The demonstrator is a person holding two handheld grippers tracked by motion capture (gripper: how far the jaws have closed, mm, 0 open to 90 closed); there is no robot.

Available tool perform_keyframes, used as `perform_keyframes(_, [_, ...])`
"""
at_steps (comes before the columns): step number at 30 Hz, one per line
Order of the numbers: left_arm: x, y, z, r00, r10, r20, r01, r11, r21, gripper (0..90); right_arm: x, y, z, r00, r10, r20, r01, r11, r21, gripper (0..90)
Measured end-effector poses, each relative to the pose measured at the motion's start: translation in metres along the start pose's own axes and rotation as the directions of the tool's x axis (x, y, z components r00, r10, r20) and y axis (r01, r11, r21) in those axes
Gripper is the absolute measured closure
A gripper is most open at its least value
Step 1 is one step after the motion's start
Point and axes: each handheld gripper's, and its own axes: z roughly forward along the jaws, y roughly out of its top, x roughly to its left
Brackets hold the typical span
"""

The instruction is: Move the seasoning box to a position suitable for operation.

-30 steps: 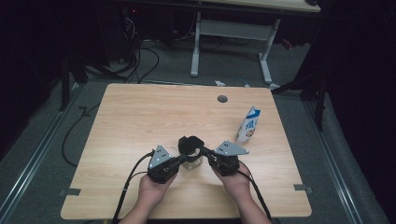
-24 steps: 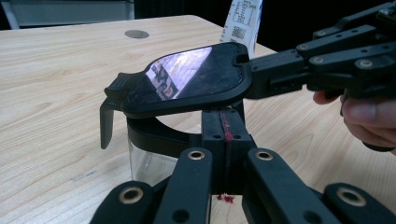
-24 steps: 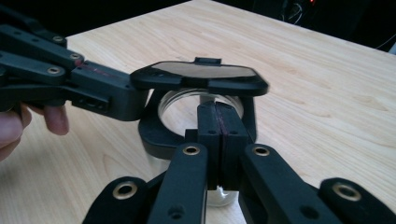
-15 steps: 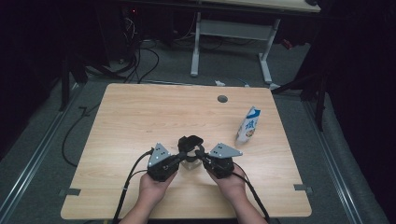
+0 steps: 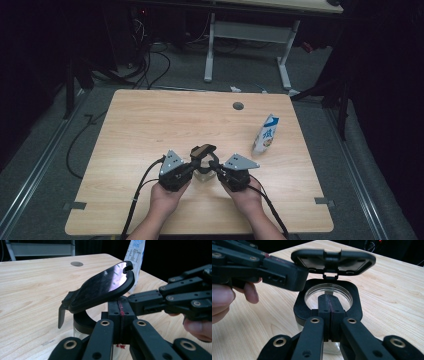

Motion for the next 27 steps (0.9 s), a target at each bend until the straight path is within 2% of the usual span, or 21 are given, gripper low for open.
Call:
perform_keyframes(9, [0.009,0.005,-0.001,0.9991,-0.031,-0.031,0.03,0.9994,-0.015,89.9,-0.002,-0.001,0.0,0.9999,0.011,-0.012,-0.011,1.0,-0.008,90.0])
perform_keyframes(16, [0.015,0.011,-0.001,0.9979,-0.04,-0.052,0.038,0.9989,-0.025,89.9,-0.001,-0.002,0.0,0.9999,0.008,-0.01,-0.008,1.0,-0.011,90.0])
perform_keyframes(27, [0.024,0.014,0.002,0.9927,-0.072,-0.097,0.069,0.9968,-0.04,90.0,-0.003,-0.002,0.0,0.9998,0.007,-0.02,-0.007,1.0,-0.014,90.0])
